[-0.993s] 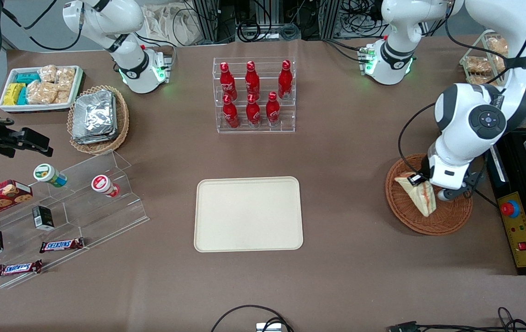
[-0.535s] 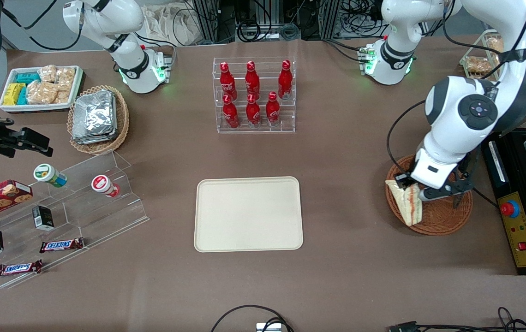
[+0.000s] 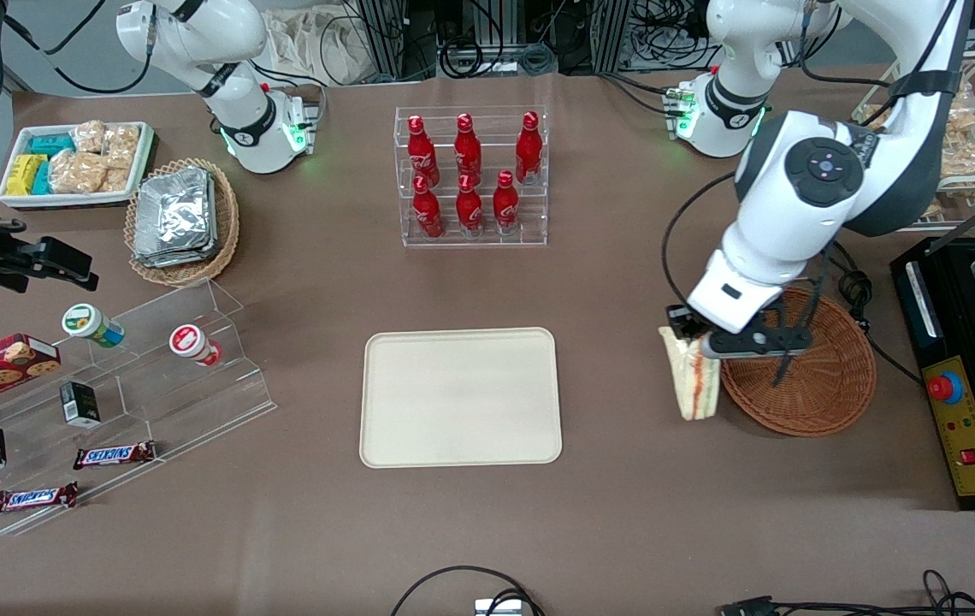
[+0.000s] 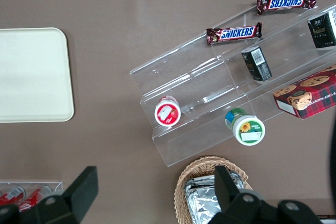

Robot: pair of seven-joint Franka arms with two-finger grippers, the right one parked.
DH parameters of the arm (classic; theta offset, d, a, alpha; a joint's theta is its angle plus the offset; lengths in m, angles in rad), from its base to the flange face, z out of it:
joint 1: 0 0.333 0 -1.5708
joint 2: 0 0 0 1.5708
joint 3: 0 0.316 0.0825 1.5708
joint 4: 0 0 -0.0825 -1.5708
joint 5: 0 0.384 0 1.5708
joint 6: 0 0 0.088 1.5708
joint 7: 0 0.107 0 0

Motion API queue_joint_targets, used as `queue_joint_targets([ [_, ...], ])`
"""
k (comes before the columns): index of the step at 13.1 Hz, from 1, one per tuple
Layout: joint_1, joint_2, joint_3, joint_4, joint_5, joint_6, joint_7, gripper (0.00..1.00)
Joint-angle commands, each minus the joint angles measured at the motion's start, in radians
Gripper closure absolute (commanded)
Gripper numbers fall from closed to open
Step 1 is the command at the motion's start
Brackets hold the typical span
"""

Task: Place sandwich from basket to tray
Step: 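Lift the sandwich out of the basket and carry it over the tray, then lower the held sandwich onto the cream tray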

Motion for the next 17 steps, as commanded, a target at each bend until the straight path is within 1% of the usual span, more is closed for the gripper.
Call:
queue_joint_targets([
  [1, -0.081, 0.093, -0.002, 0.143, 0.018, -0.065, 0.002, 0.86],
  [2, -0.11, 0.125, -0.002, 0.169, 0.04, -0.065, -0.014, 0.85],
  [4, -0.187, 0.205, -0.002, 0.23, 0.135, -0.064, -0.148, 0.86],
  [6, -0.256, 0.321, -0.002, 0.316, 0.212, -0.064, -0.231, 0.89],
  [8, -0.311, 0.423, 0.001, 0.402, 0.261, -0.064, -0.291, 0.9],
  [10, -0.351, 0.489, 0.003, 0.439, 0.313, -0.059, -0.336, 0.9],
  [13, -0.365, 0.561, 0.003, 0.463, 0.321, -0.039, -0.339, 0.89],
  [15, -0.394, 0.619, 0.003, 0.496, 0.323, -0.002, -0.342, 0.89],
  [17, -0.399, 0.676, 0.003, 0.535, 0.323, 0.025, -0.341, 0.89],
])
